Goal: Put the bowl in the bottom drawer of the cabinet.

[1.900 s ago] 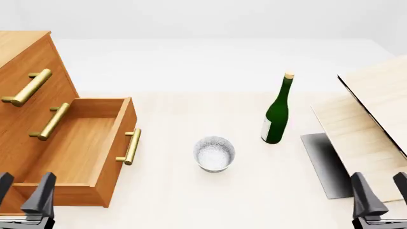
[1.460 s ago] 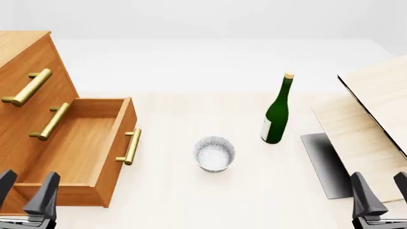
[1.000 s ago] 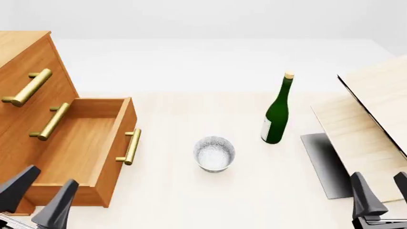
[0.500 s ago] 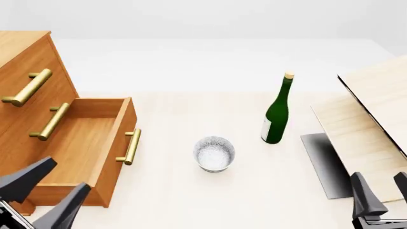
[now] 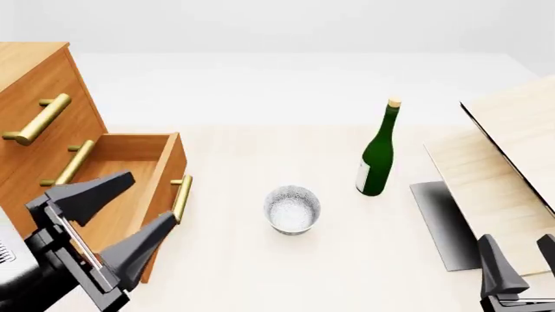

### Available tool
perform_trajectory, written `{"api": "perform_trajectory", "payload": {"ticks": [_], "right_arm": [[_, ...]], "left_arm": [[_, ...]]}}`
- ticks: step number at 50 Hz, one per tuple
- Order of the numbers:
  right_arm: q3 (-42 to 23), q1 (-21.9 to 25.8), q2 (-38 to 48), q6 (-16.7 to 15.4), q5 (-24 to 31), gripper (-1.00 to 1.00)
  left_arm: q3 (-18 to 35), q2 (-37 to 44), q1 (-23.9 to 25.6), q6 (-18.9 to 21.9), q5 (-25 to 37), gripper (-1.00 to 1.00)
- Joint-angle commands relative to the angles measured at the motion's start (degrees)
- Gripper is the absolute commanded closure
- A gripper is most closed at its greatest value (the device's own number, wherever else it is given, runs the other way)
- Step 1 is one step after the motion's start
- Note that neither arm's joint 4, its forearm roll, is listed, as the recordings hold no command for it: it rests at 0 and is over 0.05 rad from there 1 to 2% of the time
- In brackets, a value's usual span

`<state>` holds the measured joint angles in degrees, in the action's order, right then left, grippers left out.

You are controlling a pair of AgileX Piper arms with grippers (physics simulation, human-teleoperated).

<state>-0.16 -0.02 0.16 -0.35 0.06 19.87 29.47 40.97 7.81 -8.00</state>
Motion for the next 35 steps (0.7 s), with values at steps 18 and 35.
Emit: {"api": "perform_trajectory", "payload": {"ticks": [18, 35], "right_arm": [[0.0, 0.0, 0.0, 0.0, 0.0, -1.0], [0.0, 0.0, 0.0, 0.0, 0.0, -1.0]], "left_arm": [[17.4, 20.1, 2.0, 0.5, 4.3, -1.0], [28.7, 29.4, 1.3, 0.2, 11.9, -1.0]]}}
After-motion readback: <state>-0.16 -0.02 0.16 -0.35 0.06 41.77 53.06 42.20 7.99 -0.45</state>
